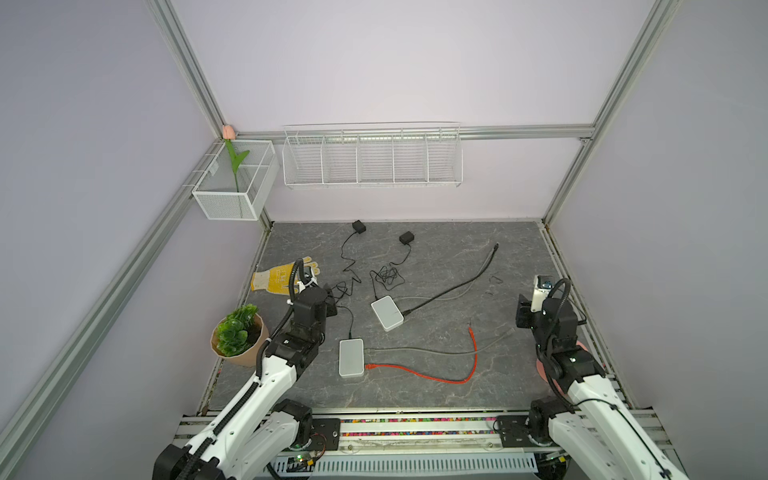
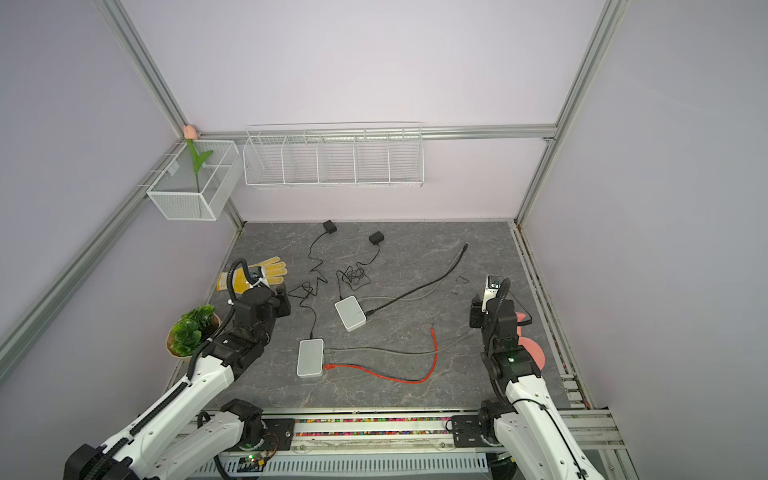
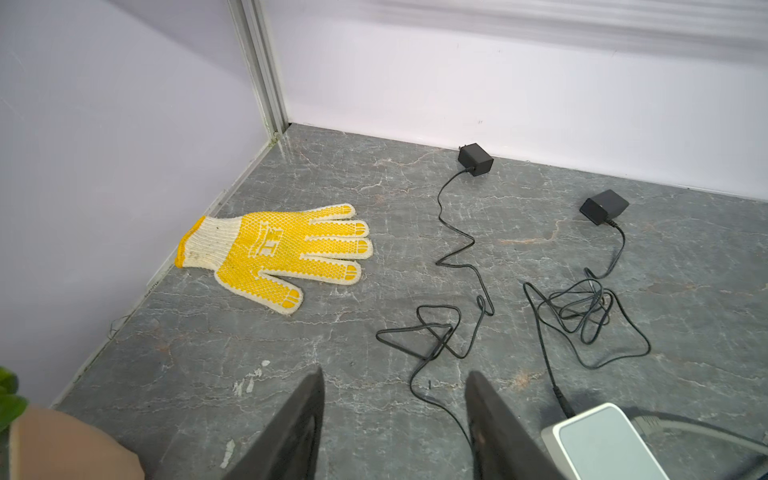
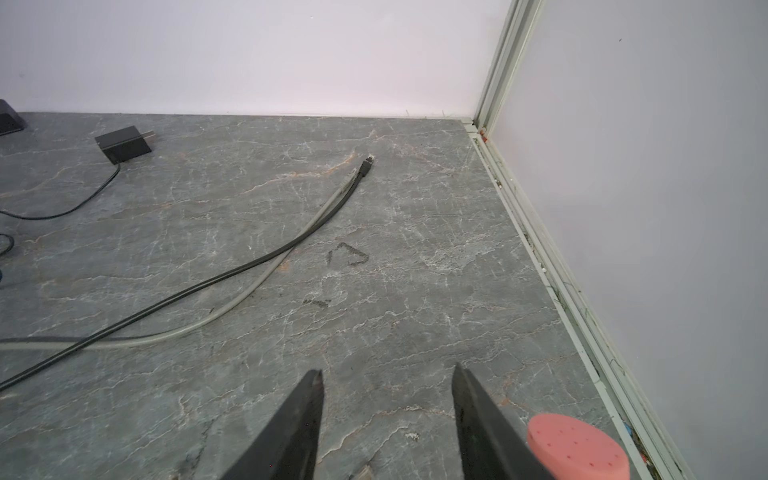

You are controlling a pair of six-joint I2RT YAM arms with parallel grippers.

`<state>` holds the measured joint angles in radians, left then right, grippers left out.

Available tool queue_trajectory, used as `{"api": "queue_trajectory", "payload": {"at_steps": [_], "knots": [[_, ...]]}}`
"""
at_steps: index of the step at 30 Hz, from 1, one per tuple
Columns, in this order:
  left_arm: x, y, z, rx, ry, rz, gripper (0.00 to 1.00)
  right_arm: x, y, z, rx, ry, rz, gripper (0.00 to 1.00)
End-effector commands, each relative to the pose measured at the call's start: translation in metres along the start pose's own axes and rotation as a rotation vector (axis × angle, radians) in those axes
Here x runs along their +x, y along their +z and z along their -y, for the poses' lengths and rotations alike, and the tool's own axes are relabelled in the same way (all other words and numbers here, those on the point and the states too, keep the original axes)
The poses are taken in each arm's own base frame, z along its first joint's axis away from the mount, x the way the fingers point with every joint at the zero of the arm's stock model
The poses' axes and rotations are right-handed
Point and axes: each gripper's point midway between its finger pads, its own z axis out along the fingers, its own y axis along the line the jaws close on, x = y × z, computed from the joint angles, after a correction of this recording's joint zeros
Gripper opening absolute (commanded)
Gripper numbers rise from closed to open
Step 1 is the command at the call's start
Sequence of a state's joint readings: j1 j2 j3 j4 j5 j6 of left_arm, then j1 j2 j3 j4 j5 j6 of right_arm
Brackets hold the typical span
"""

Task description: Insert the plug into the switch port

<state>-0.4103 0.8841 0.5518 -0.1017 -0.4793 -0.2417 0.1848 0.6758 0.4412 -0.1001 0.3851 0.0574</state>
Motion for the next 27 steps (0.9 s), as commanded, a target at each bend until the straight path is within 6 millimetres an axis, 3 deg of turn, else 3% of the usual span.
{"api": "queue_trajectory", "payload": {"at_steps": [1,15,27], "knots": [[-0.006,-0.005,-0.009,-0.032,0.006,0.046,0.55,0.002,-0.004,0.013,0.062,0.025,0.018,0.53],[-0.011,-0.017,-0.023,-0.069,0.010,0.104,0.55,0.004,-0.026,0.026,0.095,0.050,0.069,0.54],[-0.026,-0.049,-0.036,-0.136,0.027,0.212,0.55,0.008,-0.051,0.046,0.159,0.094,0.134,0.55]]}}
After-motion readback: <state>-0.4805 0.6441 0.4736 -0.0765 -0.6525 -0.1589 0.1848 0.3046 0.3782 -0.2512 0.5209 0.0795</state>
